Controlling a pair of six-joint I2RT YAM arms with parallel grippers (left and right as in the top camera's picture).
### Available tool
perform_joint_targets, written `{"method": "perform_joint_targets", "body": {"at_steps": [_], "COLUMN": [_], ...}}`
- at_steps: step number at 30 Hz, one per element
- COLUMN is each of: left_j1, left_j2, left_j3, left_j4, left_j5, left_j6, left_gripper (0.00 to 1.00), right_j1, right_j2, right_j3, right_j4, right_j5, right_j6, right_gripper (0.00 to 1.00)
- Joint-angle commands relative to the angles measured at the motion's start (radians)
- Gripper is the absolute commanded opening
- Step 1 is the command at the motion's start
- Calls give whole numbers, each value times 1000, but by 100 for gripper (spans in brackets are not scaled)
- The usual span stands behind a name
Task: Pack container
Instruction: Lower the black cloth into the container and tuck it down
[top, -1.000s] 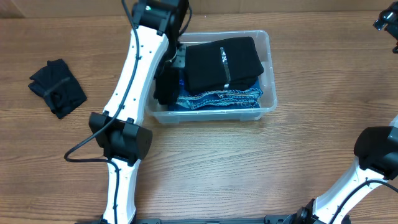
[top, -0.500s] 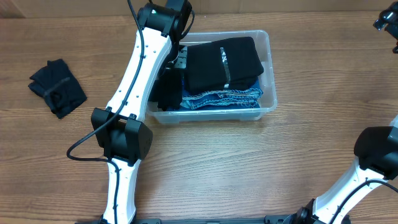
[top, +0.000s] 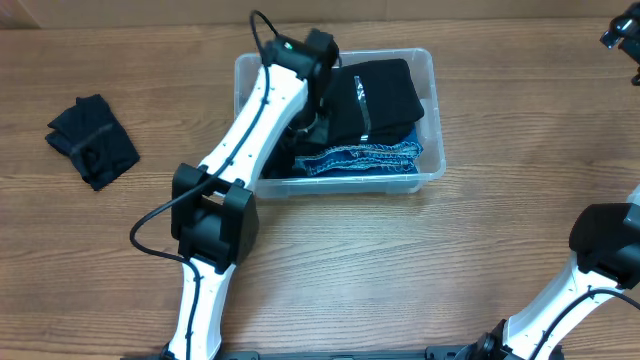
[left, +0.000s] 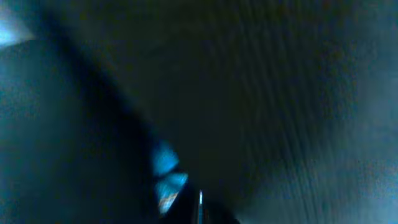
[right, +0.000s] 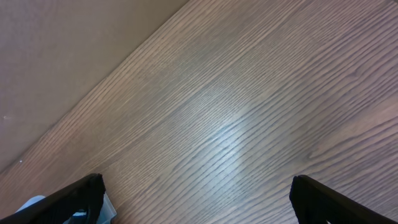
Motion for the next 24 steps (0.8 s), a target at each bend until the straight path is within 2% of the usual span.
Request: {"method": "perform_joint_targets", "body": {"at_steps": [1,8,16,19,24], "left_j1": [23,36,29,31,61], "left_j2": [-30,-34,-36,-36,-36], "left_j3": [-70,-27,285,305,293], "left_j4": [39,51,-139,-192,-224], "left_j5": [-12,-14,-15,-23,-126], "left_j6": [1,41,73,73,19], "left_gripper": [4,4,4,4,4], "right_j1": [-4,-4,-4,-4,-4], "right_j2": [-7,-7,-7,-7,-7], "right_j3": [3,3,3,3,3], "right_j4": [5,5,5,5,5], "right_j5": [-2,-2,-2,-2,-2], "right_j6": [0,0,0,0,0], "right_gripper": [100,100,100,100,100]}}
